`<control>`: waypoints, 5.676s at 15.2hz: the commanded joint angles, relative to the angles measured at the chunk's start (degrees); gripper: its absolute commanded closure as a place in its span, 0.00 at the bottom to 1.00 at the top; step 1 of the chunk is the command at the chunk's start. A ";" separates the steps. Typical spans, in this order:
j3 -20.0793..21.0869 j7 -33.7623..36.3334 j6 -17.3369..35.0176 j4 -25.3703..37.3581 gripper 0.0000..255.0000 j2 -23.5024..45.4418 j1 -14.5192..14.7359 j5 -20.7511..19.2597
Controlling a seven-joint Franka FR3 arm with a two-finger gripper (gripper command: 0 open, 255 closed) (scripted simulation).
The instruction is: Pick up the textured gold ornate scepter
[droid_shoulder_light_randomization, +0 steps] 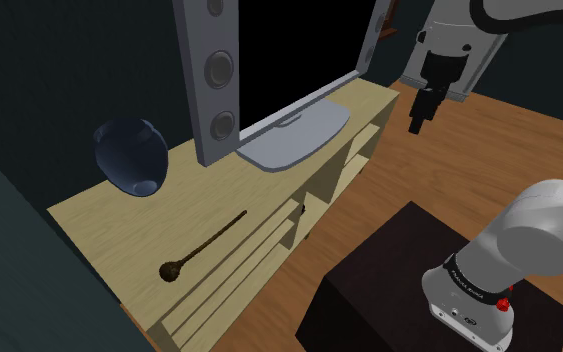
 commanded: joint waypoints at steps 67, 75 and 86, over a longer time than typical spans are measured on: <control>26.35 147.59 60.00 33.57 1.00 83.40 15.40 -32.23; 28.68 146.15 57.51 32.43 1.00 79.87 13.65 -30.09; 32.07 143.62 53.17 32.02 1.00 75.02 11.18 -26.39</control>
